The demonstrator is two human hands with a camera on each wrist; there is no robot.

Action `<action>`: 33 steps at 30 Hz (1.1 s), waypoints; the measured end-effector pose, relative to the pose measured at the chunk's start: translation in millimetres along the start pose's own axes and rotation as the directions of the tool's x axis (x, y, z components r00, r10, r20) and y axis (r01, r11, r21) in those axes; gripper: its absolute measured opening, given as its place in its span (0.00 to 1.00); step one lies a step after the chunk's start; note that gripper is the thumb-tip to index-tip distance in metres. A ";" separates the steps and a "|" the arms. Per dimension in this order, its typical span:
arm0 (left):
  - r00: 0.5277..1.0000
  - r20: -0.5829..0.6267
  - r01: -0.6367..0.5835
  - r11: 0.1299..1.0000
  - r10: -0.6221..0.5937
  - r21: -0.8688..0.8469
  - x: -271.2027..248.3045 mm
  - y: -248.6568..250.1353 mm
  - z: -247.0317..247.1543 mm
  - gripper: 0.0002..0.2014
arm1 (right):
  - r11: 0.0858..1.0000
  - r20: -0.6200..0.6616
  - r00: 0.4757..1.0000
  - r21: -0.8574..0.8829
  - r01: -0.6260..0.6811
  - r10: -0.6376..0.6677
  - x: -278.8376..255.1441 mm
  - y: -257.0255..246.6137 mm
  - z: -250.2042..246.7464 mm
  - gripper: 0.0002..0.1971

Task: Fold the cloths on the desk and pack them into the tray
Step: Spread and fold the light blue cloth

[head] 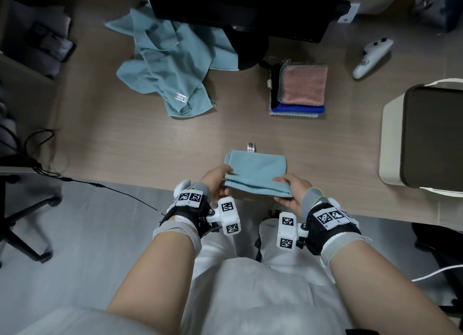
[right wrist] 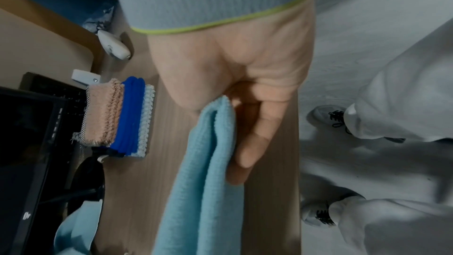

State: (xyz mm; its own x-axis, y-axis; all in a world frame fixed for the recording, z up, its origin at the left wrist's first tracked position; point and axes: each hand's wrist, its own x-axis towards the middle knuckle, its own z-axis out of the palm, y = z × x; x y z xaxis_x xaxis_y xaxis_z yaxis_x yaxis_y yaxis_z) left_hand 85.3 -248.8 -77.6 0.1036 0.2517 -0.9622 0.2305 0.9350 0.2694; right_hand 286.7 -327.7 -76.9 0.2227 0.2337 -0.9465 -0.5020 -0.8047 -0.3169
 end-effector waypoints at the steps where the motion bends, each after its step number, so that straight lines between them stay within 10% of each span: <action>1: 1.000 0.018 0.016 0.999 -0.015 -0.045 -1.5 1.5 -0.6 0.14 | 0.997 0.001 1.000 0.069 -0.014 0.014 0.0 -1.5 -1.1 0.12; 7: 0.996 0.065 0.068 0.994 -0.062 -0.087 -2.3 9.6 0.6 0.21 | 0.951 0.138 0.985 0.277 -0.140 0.105 -4.2 -5.9 -9.3 0.23; 13: 0.998 -0.064 -0.019 0.990 0.029 0.141 3.8 2.4 5.2 0.05 | 0.988 0.098 0.994 0.144 -0.059 0.045 2.3 -1.6 -6.2 0.14; 33: 0.973 -0.195 -0.108 0.989 0.125 0.098 23.9 6.4 20.0 0.13 | 0.995 -0.144 0.990 -0.101 -0.011 -0.003 21.9 -4.8 -11.3 0.09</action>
State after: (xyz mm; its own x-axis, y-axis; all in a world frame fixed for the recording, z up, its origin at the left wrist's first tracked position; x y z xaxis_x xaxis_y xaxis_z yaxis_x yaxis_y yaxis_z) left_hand 108.5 -241.8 -98.2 -0.0594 0.4108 -0.9098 0.3119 0.8734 0.3740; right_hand 303.4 -324.9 -95.4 0.3425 0.1554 -0.9266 -0.4173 -0.8585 -0.2982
